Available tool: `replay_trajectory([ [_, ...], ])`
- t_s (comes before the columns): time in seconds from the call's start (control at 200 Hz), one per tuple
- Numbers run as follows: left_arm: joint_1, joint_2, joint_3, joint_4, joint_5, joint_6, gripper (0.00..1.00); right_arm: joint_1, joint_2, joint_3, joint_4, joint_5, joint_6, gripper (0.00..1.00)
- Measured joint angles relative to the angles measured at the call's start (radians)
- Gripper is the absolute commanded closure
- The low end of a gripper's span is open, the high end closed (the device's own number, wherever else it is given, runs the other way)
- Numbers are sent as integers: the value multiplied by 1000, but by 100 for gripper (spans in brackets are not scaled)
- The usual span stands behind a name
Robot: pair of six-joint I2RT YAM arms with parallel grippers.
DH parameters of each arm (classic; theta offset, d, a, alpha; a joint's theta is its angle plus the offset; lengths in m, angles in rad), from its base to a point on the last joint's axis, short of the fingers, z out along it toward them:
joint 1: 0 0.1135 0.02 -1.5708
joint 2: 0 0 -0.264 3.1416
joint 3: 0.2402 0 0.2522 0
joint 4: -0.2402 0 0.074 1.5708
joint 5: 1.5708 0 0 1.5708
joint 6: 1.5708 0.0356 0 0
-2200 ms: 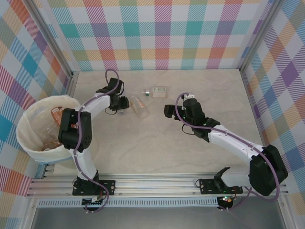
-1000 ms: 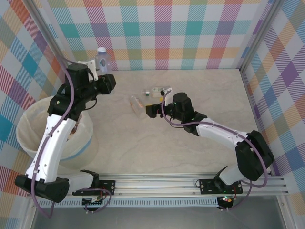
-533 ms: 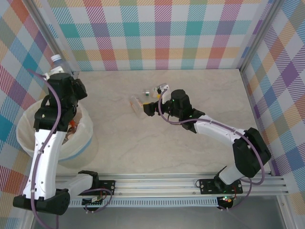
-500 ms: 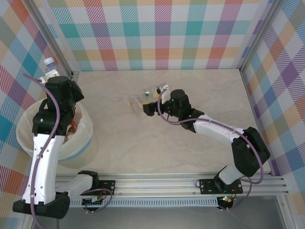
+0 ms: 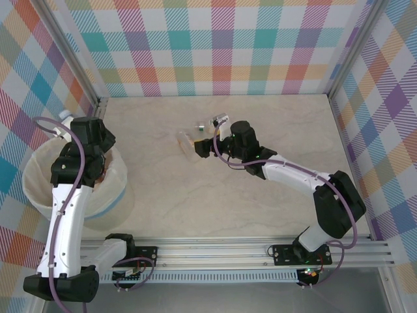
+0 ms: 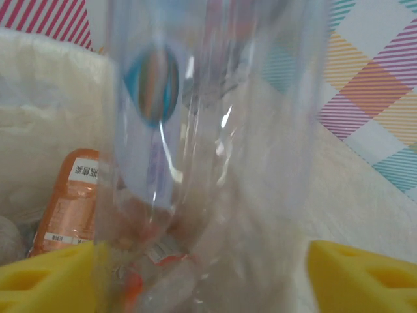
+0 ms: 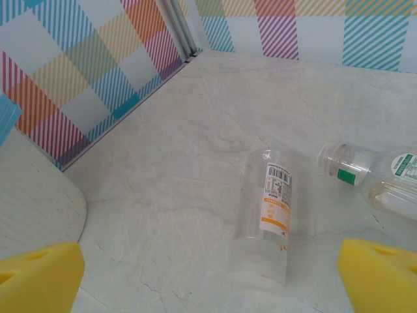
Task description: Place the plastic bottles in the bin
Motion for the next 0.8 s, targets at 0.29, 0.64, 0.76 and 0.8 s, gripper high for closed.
replay_trajectory([
  [0.29,1,-4,15,7,44,-12,0,0,0,0,0,27,17,0],
  [0.64,2,-66,15,48,117,63,0,0,0,0,-4,68,24,0],
  [0.76,2,-88,15,93,215,105,0,0,0,0,-15,87,38,0],
  [0.8,2,-92,15,108,256,115,0,0,0,0,-18,94,42,0],
])
